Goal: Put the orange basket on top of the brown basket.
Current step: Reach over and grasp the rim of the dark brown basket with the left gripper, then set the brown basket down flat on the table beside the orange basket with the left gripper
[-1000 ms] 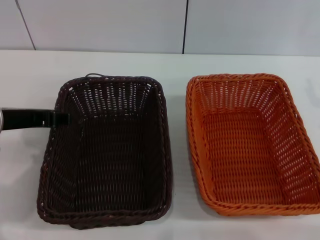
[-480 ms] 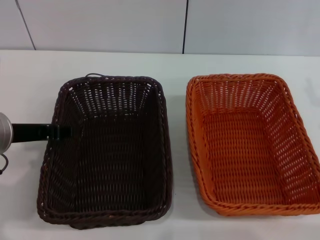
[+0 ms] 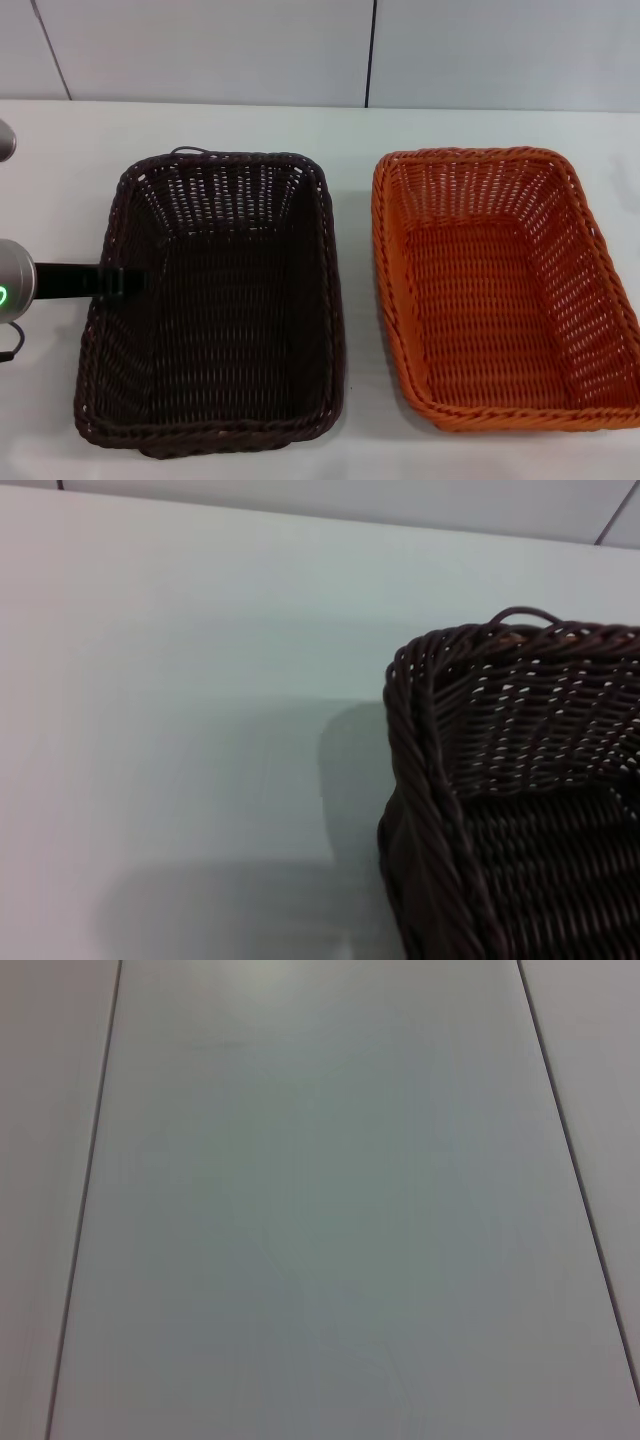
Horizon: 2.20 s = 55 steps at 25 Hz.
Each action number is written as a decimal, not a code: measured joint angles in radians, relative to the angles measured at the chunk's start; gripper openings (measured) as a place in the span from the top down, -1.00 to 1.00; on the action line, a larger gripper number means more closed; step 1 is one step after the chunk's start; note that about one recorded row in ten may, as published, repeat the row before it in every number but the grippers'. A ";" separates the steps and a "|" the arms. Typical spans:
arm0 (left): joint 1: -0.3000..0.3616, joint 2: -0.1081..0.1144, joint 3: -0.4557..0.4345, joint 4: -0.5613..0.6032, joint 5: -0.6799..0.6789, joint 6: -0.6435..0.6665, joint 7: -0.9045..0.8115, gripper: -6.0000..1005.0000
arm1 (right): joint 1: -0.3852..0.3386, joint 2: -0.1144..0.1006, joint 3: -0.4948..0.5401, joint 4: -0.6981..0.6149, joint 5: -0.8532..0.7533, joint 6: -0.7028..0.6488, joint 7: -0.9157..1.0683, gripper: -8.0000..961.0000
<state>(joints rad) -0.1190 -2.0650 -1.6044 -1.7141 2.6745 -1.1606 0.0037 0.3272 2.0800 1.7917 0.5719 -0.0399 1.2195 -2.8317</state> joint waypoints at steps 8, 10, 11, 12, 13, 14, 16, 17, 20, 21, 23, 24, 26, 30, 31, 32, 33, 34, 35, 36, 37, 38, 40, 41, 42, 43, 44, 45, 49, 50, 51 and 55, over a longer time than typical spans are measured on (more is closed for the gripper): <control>-0.006 0.000 0.003 0.013 0.011 0.003 -0.001 -0.02 | 0.001 0.000 0.000 0.002 0.000 0.006 0.000 -0.52; -0.005 0.000 0.008 0.004 0.011 0.003 -0.001 -0.01 | 0.002 0.000 0.000 0.002 0.000 0.011 0.000 -0.52; -0.004 -0.001 0.032 -0.014 0.049 0.001 -0.005 -0.01 | 0.002 0.000 0.000 0.002 0.000 0.015 0.000 -0.52; -0.007 -0.001 0.046 -0.015 0.072 -0.003 -0.013 -0.01 | 0.002 0.000 0.000 0.002 0.000 0.015 0.000 -0.52; -0.007 -0.001 0.046 -0.015 0.072 -0.003 -0.013 0.05 | 0.002 0.000 0.000 0.002 0.000 0.018 0.000 -0.52; -0.016 0.000 0.067 -0.016 0.103 -0.014 -0.030 0.11 | 0.002 0.000 0.002 0.002 0.000 0.021 0.000 -0.52; -0.025 0.001 0.076 -0.016 0.119 -0.027 -0.038 0.23 | 0.002 0.000 0.006 0.002 0.000 0.026 0.000 -0.52; -0.025 0.001 0.076 -0.016 0.119 -0.027 -0.038 0.29 | 0.002 0.000 0.006 0.002 0.000 0.026 0.000 -0.52; -0.031 0.001 0.079 -0.018 0.126 -0.037 -0.038 0.47 | 0.001 0.000 0.007 0.001 0.000 0.026 0.000 -0.52; -0.030 0.001 0.079 -0.022 0.127 -0.037 -0.038 0.53 | -0.001 0.000 0.007 0.000 0.000 0.026 0.000 -0.52; -0.030 0.002 0.080 -0.026 0.127 -0.037 -0.034 0.58 | -0.001 0.000 0.007 0.000 0.000 0.026 0.000 -0.52; -0.029 0.003 0.077 -0.029 0.127 -0.037 -0.029 0.58 | -0.002 0.001 0.007 0.000 0.000 0.026 0.001 -0.52; -0.026 0.006 0.051 -0.043 0.111 -0.044 0.017 0.58 | -0.005 0.001 0.008 0.000 0.000 0.028 0.001 -0.52; -0.022 0.006 -0.031 -0.061 0.036 -0.066 0.132 0.58 | -0.008 0.002 0.008 -0.001 0.000 0.034 0.001 -0.52; -0.023 0.006 -0.106 -0.064 -0.041 -0.088 0.223 0.58 | -0.010 0.002 0.008 -0.001 0.000 0.038 0.001 -0.52; -0.023 0.006 -0.106 -0.064 -0.041 -0.088 0.223 0.59 | -0.010 0.002 0.008 -0.001 0.000 0.038 0.001 -0.52; -0.033 0.007 -0.221 -0.053 -0.161 -0.127 0.349 0.59 | -0.011 0.002 0.009 -0.001 0.000 0.040 0.001 -0.52; -0.046 0.008 -0.294 -0.034 -0.247 -0.160 0.431 0.59 | -0.014 0.003 0.009 -0.002 0.000 0.043 0.001 -0.52; -0.067 0.010 -0.382 -0.005 -0.332 -0.200 0.526 0.59 | -0.016 0.003 0.009 -0.002 0.000 0.046 0.001 -0.52; -0.085 0.011 -0.431 0.017 -0.377 -0.231 0.580 0.59 | -0.021 0.004 0.009 -0.003 0.000 0.050 0.001 -0.52; -0.085 0.011 -0.431 0.017 -0.377 -0.231 0.580 0.59 | -0.026 0.005 0.009 -0.003 0.000 0.051 0.001 -0.52; -0.172 0.021 -0.656 0.130 -0.496 -0.358 0.756 0.59 | -0.026 0.005 0.009 -0.003 0.000 0.051 0.001 -0.52; -0.239 0.038 -0.769 0.206 -0.522 -0.435 0.843 0.58 | -0.035 0.006 0.009 -0.001 0.003 0.056 0.001 -0.52; -0.273 0.052 -0.818 0.245 -0.531 -0.473 0.889 0.58 | -0.043 0.007 0.009 0.000 0.012 0.068 0.001 -0.52; -0.273 0.052 -0.818 0.245 -0.531 -0.473 0.889 0.58 | -0.043 0.007 0.009 0.000 0.012 0.068 0.001 -0.52; -0.319 0.085 -0.862 0.302 -0.538 -0.522 0.954 0.58 | -0.049 0.007 0.009 0.001 0.020 0.075 0.001 -0.52; -0.341 0.113 -0.867 0.333 -0.539 -0.549 0.996 0.58 | -0.055 0.007 0.009 0.001 0.026 0.081 0.001 -0.52; -0.355 0.135 -0.862 0.354 -0.540 -0.564 1.024 0.58 | -0.060 0.008 0.009 0.001 0.030 0.085 0.001 -0.52; -0.402 0.203 -0.827 0.437 -0.535 -0.602 1.112 0.59 | -0.081 0.009 0.008 0.002 0.043 0.095 0.002 -0.51; -0.415 0.219 -0.810 0.458 -0.533 -0.617 1.138 0.59 | -0.087 0.009 0.008 0.002 0.045 0.098 0.002 -0.51; -0.432 0.243 -0.768 0.479 -0.529 -0.648 1.188 0.59 | -0.099 0.010 0.009 0.002 0.050 0.104 0.001 -0.51; -0.458 0.269 -0.715 0.484 -0.527 -0.694 1.252 0.59 | -0.118 0.012 0.008 0.002 0.062 0.113 0.001 -0.51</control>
<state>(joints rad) -0.5774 -1.7961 -2.3193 -1.2296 2.1470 -1.8550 1.2556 0.2095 2.0917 1.7993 0.5741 0.0217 1.3326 -2.8304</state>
